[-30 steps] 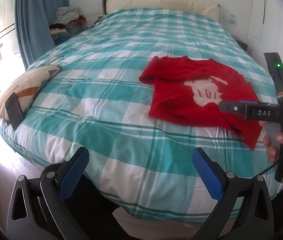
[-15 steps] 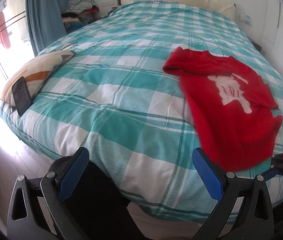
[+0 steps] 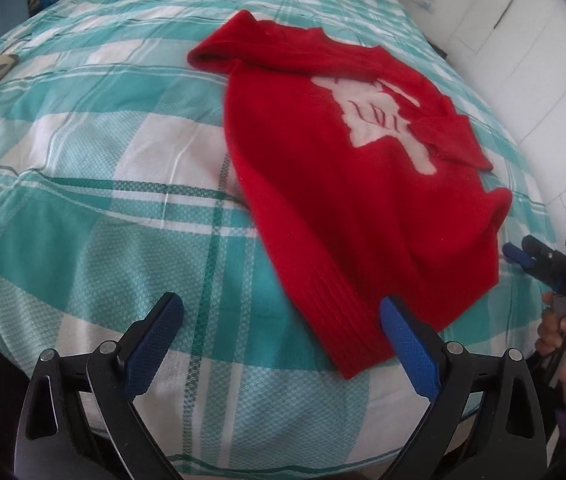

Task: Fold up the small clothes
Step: 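Move both tools down to the hem of the red sweater, then grasp the hem with the left tool while the right tool grasps it, pulling flat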

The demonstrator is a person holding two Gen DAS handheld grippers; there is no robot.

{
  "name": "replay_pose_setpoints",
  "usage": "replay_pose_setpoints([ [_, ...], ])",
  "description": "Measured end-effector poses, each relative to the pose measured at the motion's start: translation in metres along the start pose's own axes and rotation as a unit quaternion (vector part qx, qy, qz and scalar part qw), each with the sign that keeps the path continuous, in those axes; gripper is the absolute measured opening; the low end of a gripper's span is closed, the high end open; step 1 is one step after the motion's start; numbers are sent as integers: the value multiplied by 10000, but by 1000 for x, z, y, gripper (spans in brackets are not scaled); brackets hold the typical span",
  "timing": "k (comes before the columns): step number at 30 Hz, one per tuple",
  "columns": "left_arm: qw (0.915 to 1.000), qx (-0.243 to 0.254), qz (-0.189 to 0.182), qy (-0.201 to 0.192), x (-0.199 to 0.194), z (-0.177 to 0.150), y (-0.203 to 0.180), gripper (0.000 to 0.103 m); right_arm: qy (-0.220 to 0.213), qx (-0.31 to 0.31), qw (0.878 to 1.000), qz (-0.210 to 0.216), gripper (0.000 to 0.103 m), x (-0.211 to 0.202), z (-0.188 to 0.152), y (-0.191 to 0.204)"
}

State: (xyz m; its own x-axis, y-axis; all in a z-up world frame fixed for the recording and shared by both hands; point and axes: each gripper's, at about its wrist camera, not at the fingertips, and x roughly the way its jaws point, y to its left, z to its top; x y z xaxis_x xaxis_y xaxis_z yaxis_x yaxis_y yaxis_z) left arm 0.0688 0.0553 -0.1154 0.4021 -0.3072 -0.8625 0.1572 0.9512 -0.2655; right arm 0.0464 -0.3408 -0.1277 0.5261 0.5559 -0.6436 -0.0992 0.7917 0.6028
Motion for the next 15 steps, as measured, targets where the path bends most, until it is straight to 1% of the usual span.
replay_pose_setpoints([
  [1, 10000, -21, 16, 19, 1, 0, 1, 86, -73, 51, 9999, 60, 82, 8, 8, -4],
  [2, 10000, -27, 24, 45, 2, 0, 2, 72, -108, 46, 9998, 172, 78, 17, 14, -5],
  [3, 10000, -11, 17, 70, 3, 0, 2, 67, -74, -16, 9995, 311, 72, 25, 18, -3],
  [4, 10000, 19, -14, 73, 5, 0, 1, 56, 63, -98, 9989, 444, 70, 31, 22, -2],
  [5, 9999, 57, -65, 86, 7, 0, 1, 31, 237, -191, 9982, 515, 65, 39, 23, 2],
  [6, 9998, 84, -122, 131, 9, -1, 1, 16, 388, -338, 9973, 526, 58, 46, 19, 9],
  [7, 9998, 84, -91, 153, 9, -1, 2, 8, 504, -494, 9960, 549, 54, 49, 15, 15],
  [8, 9997, 69, -171, 158, 6, 0, 4, 6, 627, -588, 9945, 594, 33, 50, 12, 19],
  [9, 9995, 29, -297, 144, 1, 1, 8, 6, 739, -582, 9936, 625, 9, 47, 9, 21],
  [11, 9986, -55, -506, 123, -12, 2, 18, 5, 782, -534, 9927, 745, 9, 29, 1, 23],
  [12, 9983, -67, -569, 117, -17, 2, 22, 5, 784, -550, 9920, 828, 9, 13, -6, 25],
  [13, 9981, -59, -602, 120, -19, 4, 25, 5, 775, -590, 9920, 802, 9, 1, -11, 27],
  [15, 9979, -35, -632, 152, -17, 5, 27, 5, 787, -703, 9927, 589, 8, -14, -17, 29],
])
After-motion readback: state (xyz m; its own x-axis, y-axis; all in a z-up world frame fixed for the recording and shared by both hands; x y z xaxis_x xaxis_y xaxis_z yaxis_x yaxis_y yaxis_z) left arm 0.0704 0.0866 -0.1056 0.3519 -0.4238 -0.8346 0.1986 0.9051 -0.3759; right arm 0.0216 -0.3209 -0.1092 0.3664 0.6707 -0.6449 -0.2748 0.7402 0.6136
